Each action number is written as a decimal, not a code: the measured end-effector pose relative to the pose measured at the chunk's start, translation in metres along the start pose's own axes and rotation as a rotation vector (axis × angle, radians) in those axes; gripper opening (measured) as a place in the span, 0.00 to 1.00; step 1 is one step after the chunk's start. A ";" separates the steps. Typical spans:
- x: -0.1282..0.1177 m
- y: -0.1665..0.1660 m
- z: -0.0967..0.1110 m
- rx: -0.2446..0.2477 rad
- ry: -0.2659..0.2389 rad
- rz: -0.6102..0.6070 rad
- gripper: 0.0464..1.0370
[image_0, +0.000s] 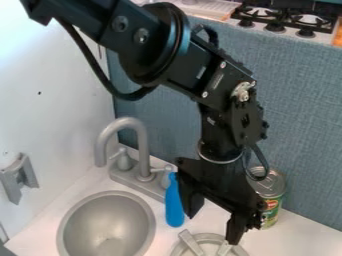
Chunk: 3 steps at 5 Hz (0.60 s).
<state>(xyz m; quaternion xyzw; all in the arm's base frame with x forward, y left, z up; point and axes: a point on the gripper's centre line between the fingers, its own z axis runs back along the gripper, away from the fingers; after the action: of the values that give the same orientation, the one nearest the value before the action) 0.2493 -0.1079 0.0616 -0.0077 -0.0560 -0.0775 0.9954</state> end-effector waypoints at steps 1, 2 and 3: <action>-0.004 0.001 -0.007 0.007 0.027 -0.001 0.96; 0.007 -0.026 -0.012 -0.029 0.014 -0.049 0.96; 0.020 -0.056 -0.020 -0.065 0.026 -0.124 0.96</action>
<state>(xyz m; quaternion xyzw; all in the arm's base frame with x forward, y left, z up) 0.2620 -0.1671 0.0444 -0.0358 -0.0407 -0.1411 0.9885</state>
